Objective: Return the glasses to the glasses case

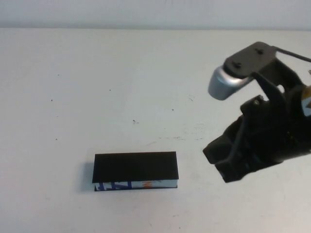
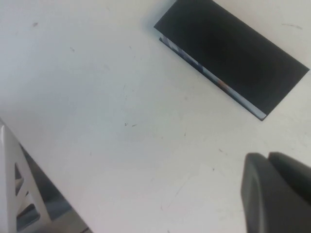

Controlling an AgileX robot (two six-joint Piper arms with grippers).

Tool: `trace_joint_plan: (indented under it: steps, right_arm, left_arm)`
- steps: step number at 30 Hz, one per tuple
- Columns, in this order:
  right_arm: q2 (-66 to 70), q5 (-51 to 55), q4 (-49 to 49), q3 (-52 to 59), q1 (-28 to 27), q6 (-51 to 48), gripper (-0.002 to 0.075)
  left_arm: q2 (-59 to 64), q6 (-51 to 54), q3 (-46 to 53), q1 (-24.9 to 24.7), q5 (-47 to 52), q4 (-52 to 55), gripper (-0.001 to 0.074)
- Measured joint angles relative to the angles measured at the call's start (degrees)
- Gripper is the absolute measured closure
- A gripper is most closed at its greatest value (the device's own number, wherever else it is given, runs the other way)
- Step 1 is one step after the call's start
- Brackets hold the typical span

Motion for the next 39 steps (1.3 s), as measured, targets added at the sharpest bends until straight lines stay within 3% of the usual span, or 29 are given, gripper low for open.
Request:
trace_joint_plan:
  steps: [12, 18, 28, 31, 39]
  right_arm:
    - [-18.3, -1.9, -0.7, 9.8, 0.0, -0.1, 0.0737]
    - [-25.6, 2.3, -5.0, 12.3, 0.0, -0.1, 0.0737]
    - [-28.0, -1.5, -11.4, 14.7, -0.2, -0.1, 0.0737]
    - [-29.6, -8.4, -13.4, 19.7, -3.2, -0.1, 0.0737]
    - [-41.8, -37.3, -14.1, 45.4, -19.8, -0.1, 0.0737]
  left_arm:
    - [0.0, 0.1, 3.3, 0.0, -1.6, 0.0, 0.0736]
    - [0.0, 0.1, 3.4, 0.0, -2.2, 0.0, 0.0736]
    - [0.0, 0.1, 3.4, 0.0, -2.3, 0.0, 0.0736]
    - [0.0, 0.1, 3.4, 0.0, -2.4, 0.0, 0.0736]
    - [0.0, 0.1, 3.4, 0.0, -2.4, 0.0, 0.0736]
